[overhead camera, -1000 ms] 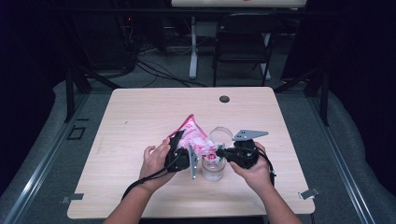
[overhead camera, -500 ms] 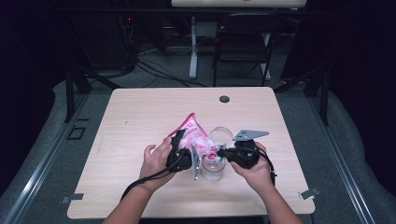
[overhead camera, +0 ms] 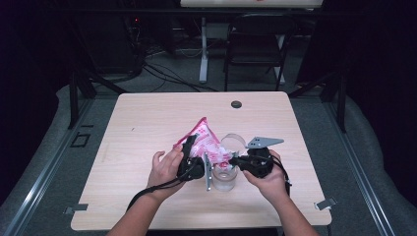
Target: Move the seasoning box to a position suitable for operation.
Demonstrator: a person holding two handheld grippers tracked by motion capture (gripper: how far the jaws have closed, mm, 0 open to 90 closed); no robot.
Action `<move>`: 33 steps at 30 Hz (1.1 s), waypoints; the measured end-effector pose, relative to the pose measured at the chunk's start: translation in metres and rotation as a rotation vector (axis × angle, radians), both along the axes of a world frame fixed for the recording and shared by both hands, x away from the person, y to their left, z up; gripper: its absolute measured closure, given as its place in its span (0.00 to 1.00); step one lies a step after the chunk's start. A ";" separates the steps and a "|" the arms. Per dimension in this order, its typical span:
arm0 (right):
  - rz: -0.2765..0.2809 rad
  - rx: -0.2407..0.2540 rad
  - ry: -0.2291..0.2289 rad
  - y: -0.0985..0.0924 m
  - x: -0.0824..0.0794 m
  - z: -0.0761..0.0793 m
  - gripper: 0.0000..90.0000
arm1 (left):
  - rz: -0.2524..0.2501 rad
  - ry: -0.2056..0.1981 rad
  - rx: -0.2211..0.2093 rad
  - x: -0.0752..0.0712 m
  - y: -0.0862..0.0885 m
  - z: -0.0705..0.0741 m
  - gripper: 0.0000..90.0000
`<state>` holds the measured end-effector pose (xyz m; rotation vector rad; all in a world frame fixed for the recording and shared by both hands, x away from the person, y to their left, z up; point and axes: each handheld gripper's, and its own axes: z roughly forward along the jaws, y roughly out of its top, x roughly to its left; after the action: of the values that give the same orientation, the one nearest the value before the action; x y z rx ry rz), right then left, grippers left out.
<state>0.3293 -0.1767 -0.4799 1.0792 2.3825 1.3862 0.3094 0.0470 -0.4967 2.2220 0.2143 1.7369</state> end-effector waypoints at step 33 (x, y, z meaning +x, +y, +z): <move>0.019 -0.021 -0.001 0.001 0.000 -0.005 1.00 | -0.010 -0.061 0.042 -0.008 -0.004 0.000 0.71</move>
<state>0.3295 -0.1754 -0.4850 1.0532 2.4071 1.3646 0.3011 0.0434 -0.4966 2.1912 0.1547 1.8171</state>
